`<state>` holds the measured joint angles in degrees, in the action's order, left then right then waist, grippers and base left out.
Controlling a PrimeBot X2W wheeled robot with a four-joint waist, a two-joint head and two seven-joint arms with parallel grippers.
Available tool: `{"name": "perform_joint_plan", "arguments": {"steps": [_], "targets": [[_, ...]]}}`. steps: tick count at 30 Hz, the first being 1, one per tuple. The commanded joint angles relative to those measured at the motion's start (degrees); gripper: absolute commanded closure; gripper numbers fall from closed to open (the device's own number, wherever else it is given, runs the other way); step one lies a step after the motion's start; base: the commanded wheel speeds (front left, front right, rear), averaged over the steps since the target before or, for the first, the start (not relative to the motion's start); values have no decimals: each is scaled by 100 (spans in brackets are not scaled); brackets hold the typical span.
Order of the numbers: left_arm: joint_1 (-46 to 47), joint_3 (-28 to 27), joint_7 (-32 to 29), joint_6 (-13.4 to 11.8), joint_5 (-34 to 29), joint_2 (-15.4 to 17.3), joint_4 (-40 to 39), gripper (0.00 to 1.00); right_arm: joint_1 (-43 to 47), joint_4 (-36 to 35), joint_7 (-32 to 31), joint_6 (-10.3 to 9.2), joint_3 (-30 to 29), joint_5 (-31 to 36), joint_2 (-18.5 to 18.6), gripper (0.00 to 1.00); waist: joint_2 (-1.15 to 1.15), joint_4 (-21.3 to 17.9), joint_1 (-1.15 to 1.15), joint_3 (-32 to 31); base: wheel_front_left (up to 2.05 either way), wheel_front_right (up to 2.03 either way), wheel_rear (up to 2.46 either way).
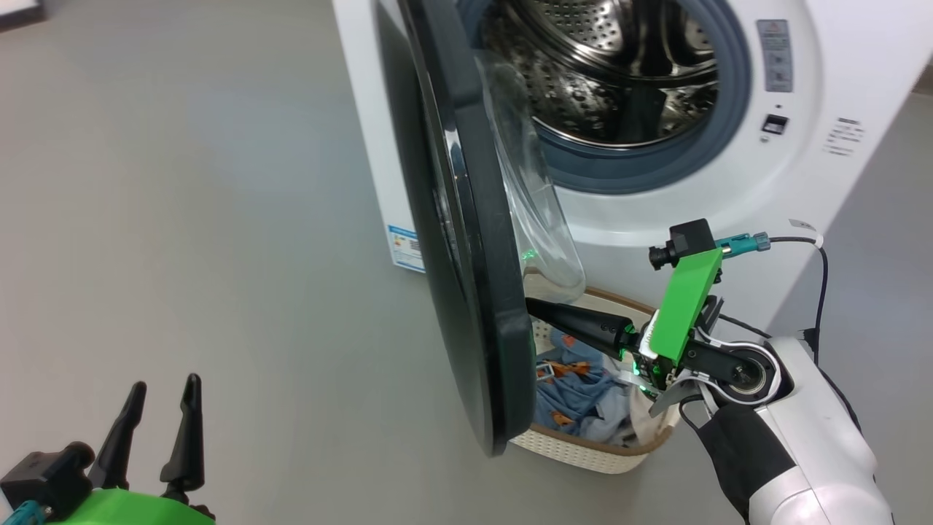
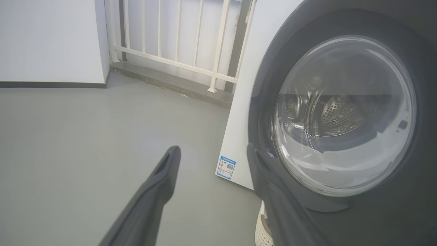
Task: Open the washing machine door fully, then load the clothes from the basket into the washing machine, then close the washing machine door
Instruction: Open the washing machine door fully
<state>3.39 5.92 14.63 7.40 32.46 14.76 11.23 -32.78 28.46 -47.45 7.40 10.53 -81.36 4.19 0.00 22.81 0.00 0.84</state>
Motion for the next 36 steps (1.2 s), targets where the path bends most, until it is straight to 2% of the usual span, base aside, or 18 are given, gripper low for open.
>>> {"name": "perform_joint_plan", "arguments": {"steps": [1,15,27,28,29,31,32,33,36], "targets": [[185,-215,37,9,-80,133,-76,0,-36,-182,27,9,177,-108,-131,100,0,212,0,-21,0,0,0],[267,-262,37,9,-48,133,-40,0,-193,-135,260,9,550,-332,-131,100,0,467,0,44,0,0,0],[188,-359,37,9,-80,85,-91,0,-171,-148,463,9,531,-250,-103,100,0,43,0,1,0,0,0],[177,-360,37,9,-80,78,-102,0,-146,-180,480,9,514,-243,-94,95,0,-14,0,-7,0,0,0],[163,-367,37,9,-84,71,-112,0,-115,-224,502,9,498,-231,-83,86,0,-74,0,-18,0,0,0],[131,-388,37,9,-97,63,-124,0,-30,-338,539,9,480,-201,-62,52,0,-207,0,-41,0,0,0],[114,-399,37,9,-104,59,-131,0,21,-397,542,9,473,-196,-53,20,0,-281,0,-51,0,0,0],[98,-409,37,9,-110,55,-141,0,75,-450,539,9,469,-187,-40,0,0,-356,0,-60,0,0,0],[56,-436,37,9,-130,44,-176,0,231,-643,560,9,463,-100,34,0,0,-587,0,-85,0,0,0]]}}
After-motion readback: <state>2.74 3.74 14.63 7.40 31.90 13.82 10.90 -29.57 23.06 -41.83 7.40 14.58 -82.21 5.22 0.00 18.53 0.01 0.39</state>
